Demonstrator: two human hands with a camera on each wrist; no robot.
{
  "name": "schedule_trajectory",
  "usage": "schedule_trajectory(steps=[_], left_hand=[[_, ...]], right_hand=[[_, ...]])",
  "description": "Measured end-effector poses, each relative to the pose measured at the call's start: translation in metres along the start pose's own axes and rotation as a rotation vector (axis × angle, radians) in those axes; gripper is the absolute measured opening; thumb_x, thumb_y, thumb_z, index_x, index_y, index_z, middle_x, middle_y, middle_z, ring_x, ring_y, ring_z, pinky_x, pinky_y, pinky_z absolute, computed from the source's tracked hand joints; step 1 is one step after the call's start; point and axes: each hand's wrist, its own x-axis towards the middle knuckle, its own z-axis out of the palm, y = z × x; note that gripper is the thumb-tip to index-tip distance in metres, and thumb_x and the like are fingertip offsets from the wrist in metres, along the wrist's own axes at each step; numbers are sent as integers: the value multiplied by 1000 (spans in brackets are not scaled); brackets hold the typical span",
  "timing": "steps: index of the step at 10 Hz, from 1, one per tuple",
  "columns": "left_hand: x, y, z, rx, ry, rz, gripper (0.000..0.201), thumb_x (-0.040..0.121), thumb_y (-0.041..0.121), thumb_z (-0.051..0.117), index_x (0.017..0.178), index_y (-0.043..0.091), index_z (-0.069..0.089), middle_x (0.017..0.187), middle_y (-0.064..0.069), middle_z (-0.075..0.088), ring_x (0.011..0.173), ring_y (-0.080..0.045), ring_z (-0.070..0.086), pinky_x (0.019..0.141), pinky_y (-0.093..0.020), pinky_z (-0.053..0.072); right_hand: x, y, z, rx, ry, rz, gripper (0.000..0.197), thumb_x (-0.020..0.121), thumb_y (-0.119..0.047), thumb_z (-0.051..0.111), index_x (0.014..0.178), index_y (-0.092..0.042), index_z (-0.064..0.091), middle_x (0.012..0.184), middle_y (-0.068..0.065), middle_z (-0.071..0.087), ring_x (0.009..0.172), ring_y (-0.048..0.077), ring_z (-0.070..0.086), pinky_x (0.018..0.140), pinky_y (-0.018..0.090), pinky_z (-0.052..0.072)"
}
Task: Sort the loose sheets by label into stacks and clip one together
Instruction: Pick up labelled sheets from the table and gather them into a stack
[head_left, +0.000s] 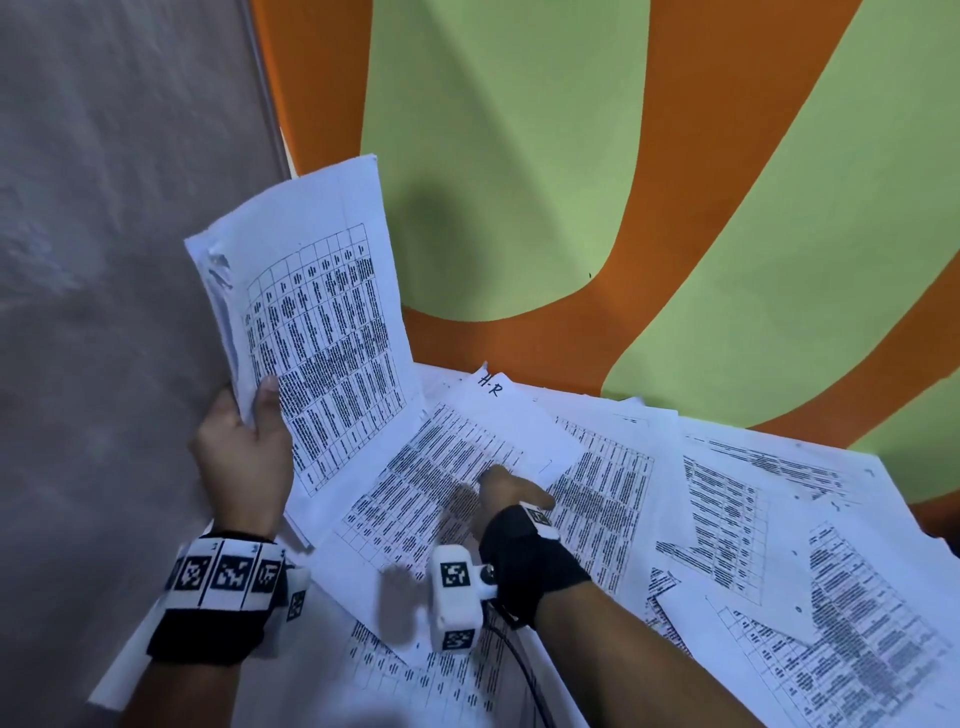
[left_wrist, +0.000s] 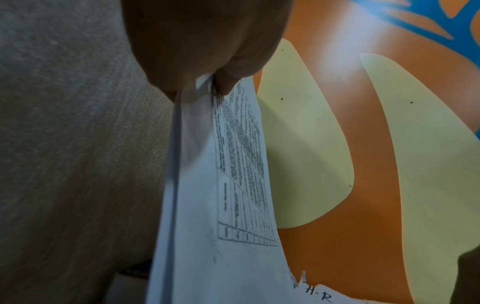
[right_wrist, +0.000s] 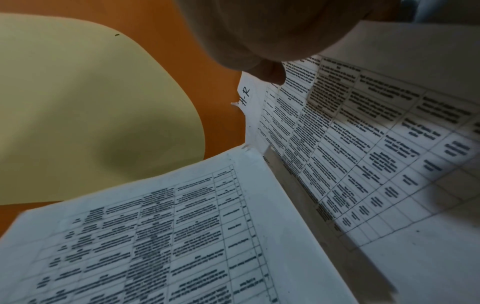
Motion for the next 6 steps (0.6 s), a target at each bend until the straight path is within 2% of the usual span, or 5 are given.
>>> schedule_trajectory(steps=[1, 2, 4, 5, 6], left_hand=[[3, -6, 3, 13, -6, 1, 35, 96, 25, 56, 102, -9, 63, 90, -29, 67, 77, -27, 59, 68, -26, 37], [6, -6, 7, 26, -14, 6, 36, 96, 26, 56, 102, -9, 63, 85, -29, 67, 75, -32, 61, 68, -32, 40], [3, -11, 17, -1, -103, -34, 30, 96, 25, 56, 96, -4, 63, 59, 8, 46, 48, 5, 47, 46, -6, 33], [2, -19, 22, 12, -117, -36, 24, 96, 22, 56, 85, 1, 59, 54, 0, 42, 45, 6, 47, 42, -8, 31], [8, -36, 24, 63, -177, -131, 26, 95, 23, 58, 78, 3, 55, 58, -7, 48, 53, -16, 46, 51, -25, 37]], right_hand=[[-3, -14, -6, -92, -104, -21, 55, 94, -24, 53, 144, -7, 35, 142, 9, 47, 124, 28, 52, 54, 12, 52], [-5, -24, -10, -241, -125, -146, 52, 93, -13, 51, 144, -10, 39, 140, 9, 50, 122, 28, 54, 98, 35, 49], [0, -36, -5, -294, -36, -164, 41, 95, -18, 52, 135, -9, 49, 138, 11, 51, 125, 32, 52, 80, 23, 50], [7, -37, 11, -139, 79, -52, 54, 94, -23, 50, 143, -10, 33, 146, 13, 33, 129, 32, 40, 106, 35, 34], [15, -36, 21, -211, 58, -65, 87, 83, -21, 66, 147, -2, 10, 150, 21, 19, 133, 34, 36, 103, 37, 40]])
